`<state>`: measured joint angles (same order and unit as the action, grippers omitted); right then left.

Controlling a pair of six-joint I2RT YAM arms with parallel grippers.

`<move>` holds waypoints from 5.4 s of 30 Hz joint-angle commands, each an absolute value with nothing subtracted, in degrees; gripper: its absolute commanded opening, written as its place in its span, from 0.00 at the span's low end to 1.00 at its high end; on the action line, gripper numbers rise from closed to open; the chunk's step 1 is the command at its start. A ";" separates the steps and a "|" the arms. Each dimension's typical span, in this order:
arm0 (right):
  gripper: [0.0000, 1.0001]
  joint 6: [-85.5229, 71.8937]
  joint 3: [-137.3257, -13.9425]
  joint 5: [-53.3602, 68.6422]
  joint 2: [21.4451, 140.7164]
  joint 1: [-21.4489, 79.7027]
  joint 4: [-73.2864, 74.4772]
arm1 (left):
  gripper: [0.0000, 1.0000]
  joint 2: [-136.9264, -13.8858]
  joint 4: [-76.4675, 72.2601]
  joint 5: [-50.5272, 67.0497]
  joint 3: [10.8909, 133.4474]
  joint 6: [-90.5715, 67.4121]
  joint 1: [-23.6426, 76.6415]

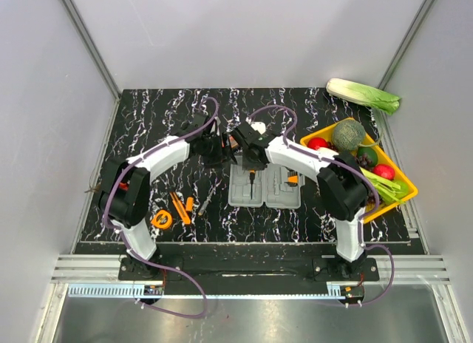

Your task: Pack the tool kit

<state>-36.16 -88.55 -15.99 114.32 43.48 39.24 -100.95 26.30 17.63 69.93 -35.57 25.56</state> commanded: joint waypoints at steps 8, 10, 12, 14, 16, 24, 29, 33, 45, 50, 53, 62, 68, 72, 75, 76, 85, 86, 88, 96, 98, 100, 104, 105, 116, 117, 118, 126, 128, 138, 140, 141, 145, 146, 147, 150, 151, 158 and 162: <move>0.30 -37.00 -75.17 -10.12 100.29 43.42 30.60 | 0.62 -104.58 19.52 21.27 76.99 -35.95 26.19; 0.29 -37.00 -71.47 -8.09 98.71 43.42 27.96 | 0.60 -107.21 18.11 21.80 78.30 -36.12 26.89; 0.27 -37.00 -68.74 -6.78 97.91 43.59 26.37 | 0.59 -109.85 17.41 22.93 80.06 -36.30 27.68; 0.26 -36.74 -67.07 -5.81 97.47 43.68 25.14 | 0.56 -111.96 16.79 23.73 81.20 -36.74 28.38; 0.24 -36.48 -65.57 -4.57 97.30 43.59 23.30 | 0.55 -113.72 15.91 23.56 81.56 -37.00 29.18; 0.23 -36.12 -63.72 -0.18 97.91 43.77 20.39 | 0.50 -117.68 14.85 23.47 83.14 -36.04 30.32; 0.22 -36.21 -63.11 -0.18 98.52 43.86 20.48 | 0.45 -119.00 17.39 22.33 84.64 -34.81 31.46; 0.19 -36.04 -62.84 -0.18 99.14 43.77 20.74 | 0.39 -119.88 20.03 20.39 85.34 -34.45 32.17; 0.07 -35.51 -62.14 2.55 100.89 43.86 21.18 | 0.29 -121.91 24.08 18.02 86.05 -34.45 32.61; 0.01 -35.07 -62.23 2.72 102.13 43.86 22.59 | 0.26 -122.08 24.43 17.67 86.04 -34.37 32.61; 0.00 -34.81 -61.96 3.42 102.57 43.94 23.12 | 0.25 -122.43 24.43 17.67 86.05 -34.45 32.61; 0.00 -32.87 -60.38 3.34 105.73 43.86 23.73 | 0.21 -123.40 24.79 18.28 85.87 -33.84 32.61; 0.00 -32.87 -59.59 3.69 108.98 43.86 22.15 | 0.18 -123.57 24.79 18.28 85.52 -33.84 32.52; 0.00 -32.61 -58.89 3.25 110.21 43.86 21.36 | 0.14 -123.49 24.96 17.84 84.99 -34.01 32.61; 0.00 -32.96 -58.53 3.08 108.20 43.86 20.48 | 0.14 -122.70 25.14 17.14 85.51 -33.66 32.61; 0.00 -33.05 -59.06 2.55 107.15 43.86 20.83 | 0.16 -122.17 25.57 16.88 86.21 -33.49 32.61; 0.07 -34.71 -70.13 -2.19 97.92 43.86 21.71 | 0.30 -117.69 32.34 14.50 100.27 -31.03 31.64; 0.08 -35.15 -70.66 -2.98 97.04 43.86 21.62 | 0.31 -116.99 32.78 14.15 101.50 -30.76 31.12; 0.11 -35.94 -71.19 -4.47 95.20 43.77 21.97 | 0.35 -114.80 33.57 13.62 102.30 -30.33 29.98; 0.27 -36.91 -67.15 -8.26 91.23 43.77 23.29 | 0.53 -100.48 34.45 9.76 90.99 -28.30 24.18; 0.32 -37.00 -66.36 -9.14 91.23 43.68 23.90 | 0.56 -96.70 34.80 8.80 86.16 -28.30 21.89; 0.38 -37.35 -65.75 -9.93 91.49 43.68 24.87 | 0.62 -91.60 35.24 6.95 80.97 -28.83 19.43; 0.41 -35.96 -65.30 -6.96 93.95 43.68 23.91 | 0.72 -83.34 36.65 3.61 70.43 -29.97 13.81; 0.41 -34.99 -65.91 -5.38 95.17 43.59 23.21 | 0.77 -81.15 36.82 2.73 68.31 -30.14 12.75; 0.14 -31.90 -69.52 -0.87 106.69 43.68 22.67 | 0.88 -70.75 43.94 -4.30 54.32 -33.48 6.95; 0.14 -31.82 -69.26 -1.23 107.05 43.68 23.20 | 0.88 -70.49 44.03 -4.65 53.45 -33.57 6.60; 0.13 -31.99 -68.82 -1.32 107.22 43.77 23.81 | 0.88 -70.31 44.12 -5.18 52.83 -33.75 6.24; 0.12 -30.76 -63.02 -0.53 102.49 43.68 28.12 | 0.89 -73.73 43.16 -3.70 52.03 -34.19 6.06; 0.11 -30.15 -62.14 -0.53 100.47 43.68 29.18 | 0.88 -74.61 42.19 -2.56 51.95 -34.19 5.98; 0.12 -30.67 -67.40 -1.49 96.68 43.68 30.76 | 0.74 -77.52 36.13 8.79 52.21 -30.15 7.73; 0.13 -32.51 -69.34 -3.42 95.46 43.59 30.76 | 0.70 -78.57 35.95 7.56 52.56 -29.53 9.92; 0.13 -33.39 -70.13 -4.56 94.84 43.68 30.76 | 0.68 -79.44 35.86 7.38 52.99 -29.62 10.80; 0.13 -36.38 -70.93 -9.92 91.24 43.68 29.97 | 0.60 -84.62 35.86 6.59 53.87 -29.01 13.79; 0.13 -36.73 -70.67 -10.89 90.36 43.68 29.71 | 0.59 -86.12 36.21 5.98 54.14 -28.92 14.32; 0.13 -37.09 -70.23 -11.68 89.39 43.51 29.53 | 0.57 -87.00 36.99 4.76 54.40 -29.09 14.67; 0.14 -37.53 -69.09 -12.65 87.72 43.24 29.27 | 0.57 -89.47 37.79 3.25 54.58 -28.92 15.03; 0.14 -37.88 -68.56 -12.74 87.45 43.16 29.27 | 0.57 -89.99 37.79 3.60 54.49 -28.83 15.03; 0.14 -40.43 -66.01 -13.01 86.66 42.89 29.18 | 0.47 -94.04 37.53 5.10 55.90 -28.12 17.22; 0.14 -40.96 -65.30 -13.27 86.22 42.80 29.00 | 0.36 -96.85 39.89 0.82 57.91 -28.65 18.98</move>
